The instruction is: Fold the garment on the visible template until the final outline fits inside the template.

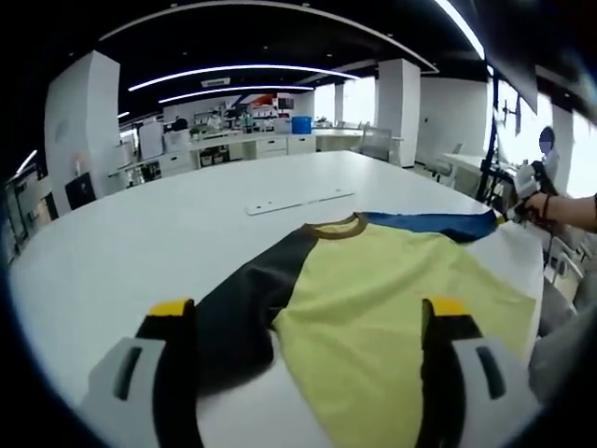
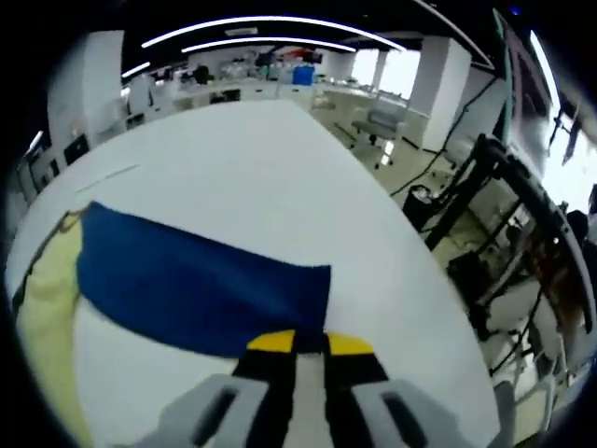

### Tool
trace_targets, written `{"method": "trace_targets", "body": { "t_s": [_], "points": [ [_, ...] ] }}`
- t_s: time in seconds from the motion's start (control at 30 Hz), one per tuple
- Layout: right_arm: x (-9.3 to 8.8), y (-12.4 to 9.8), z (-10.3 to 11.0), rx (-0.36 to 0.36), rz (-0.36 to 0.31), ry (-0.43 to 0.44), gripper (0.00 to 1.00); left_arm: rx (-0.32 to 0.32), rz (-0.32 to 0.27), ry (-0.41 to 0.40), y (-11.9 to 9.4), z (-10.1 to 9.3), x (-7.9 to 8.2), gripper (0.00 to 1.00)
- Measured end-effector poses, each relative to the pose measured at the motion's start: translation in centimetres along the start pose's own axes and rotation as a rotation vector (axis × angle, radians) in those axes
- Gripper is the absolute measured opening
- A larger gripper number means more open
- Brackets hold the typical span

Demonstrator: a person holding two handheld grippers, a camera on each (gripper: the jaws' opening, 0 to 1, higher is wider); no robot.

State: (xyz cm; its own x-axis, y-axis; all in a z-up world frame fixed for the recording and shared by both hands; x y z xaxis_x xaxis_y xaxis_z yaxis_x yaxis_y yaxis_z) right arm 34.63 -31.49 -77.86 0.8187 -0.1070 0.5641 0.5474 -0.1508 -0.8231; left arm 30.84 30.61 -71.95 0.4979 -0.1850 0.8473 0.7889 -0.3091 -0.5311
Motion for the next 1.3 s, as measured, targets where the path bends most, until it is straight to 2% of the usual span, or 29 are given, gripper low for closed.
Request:
{"method": "trace_targets", "body": {
  "t_s": [0.07, 0.1, 0.23, 0.37, 0.47, 0.57, 0.73, 0.83, 0.9, 1.07, 1.13, 1.17, 1.3],
  "points": [
    [0.0, -0.4, 0.2, 0.034, -0.004, 0.039, 0.13, 0.0, 0.002, -0.001, -0.1, -0.1, 0.0, 0.98],
    [0.4, 0.1, -0.3, 0.041, -0.006, 0.054, 0.14, 0.001, 0.001, 0.0, -0.1, 0.0, 0.0, 0.98],
    [0.2, 0.0, -0.4, 0.043, 0.009, 0.071, 0.18, -0.002, -0.004, -0.003, -0.1, -0.1, 0.2, 0.98],
    [0.3, 1.3, -1.1, 0.049, 0.027, 0.083, 0.23, -0.005, -0.003, 0.001, -0.3, -0.4, 0.3, 0.98],
    [0.0, 1.6, -1.4, 0.045, 0.044, 0.099, 0.24, -0.001, -0.001, 0.004, -0.4, -0.2, 0.3, 0.97],
    [-0.6, 1.1, -0.8, 0.059, 0.048, 0.116, 0.23, 0.006, -0.003, 0.0, -0.6, 0.2, 0.2, 0.97],
    [-0.1, 1.7, -1.2, 0.057, 0.042, 0.119, 0.21, 0.014, 0.003, -0.004, -0.9, 0.4, 0.0, 0.97],
    [-0.4, 1.2, -0.6, 0.07, 0.042, 0.132, 0.15, 0.021, 0.009, -0.018, -1.3, 0.3, -0.3, 0.97],
    [-0.2, 1.6, -0.7, 0.079, 0.043, 0.145, 0.11, 0.026, 0.017, -0.024, -1.4, 0.4, -0.6, 0.97],
    [0.1, 2.4, -1.2, 0.086, 0.042, 0.168, 0.08, 0.03, 0.022, -0.04, -2.1, 0.6, -1.2, 0.97],
    [-0.2, 1.9, -0.8, 0.092, 0.041, 0.177, 0.07, 0.031, 0.019, -0.057, -2.5, 0.8, -1.5, 0.96],
    [-0.6, 0.8, -0.1, 0.093, 0.041, 0.179, 0.06, 0.034, 0.014, -0.066, -2.7, 0.8, -1.5, 0.97],
    [-0.2, 1.2, -0.5, 0.105, 0.047, 0.2, 0.02, 0.028, 0.033, -0.061, -3.2, 0.7, -2.2, 0.97]
  ]
}}
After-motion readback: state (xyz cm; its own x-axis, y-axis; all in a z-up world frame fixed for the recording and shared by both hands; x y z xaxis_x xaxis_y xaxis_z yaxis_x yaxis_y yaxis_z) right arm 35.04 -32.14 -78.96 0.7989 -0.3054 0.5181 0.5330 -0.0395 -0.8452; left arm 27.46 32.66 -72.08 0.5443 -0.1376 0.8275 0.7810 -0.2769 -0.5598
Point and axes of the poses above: the point that each gripper's makers call its tool centre point, and the gripper's own axes: y roughly forward along the fingers, z roughly to its left, x roughly out of its top, the point moved 7 cm from there along -y, roughly backward along the fingers, and after that the axes turned 6 degrees about z, right-handed, at the moved point
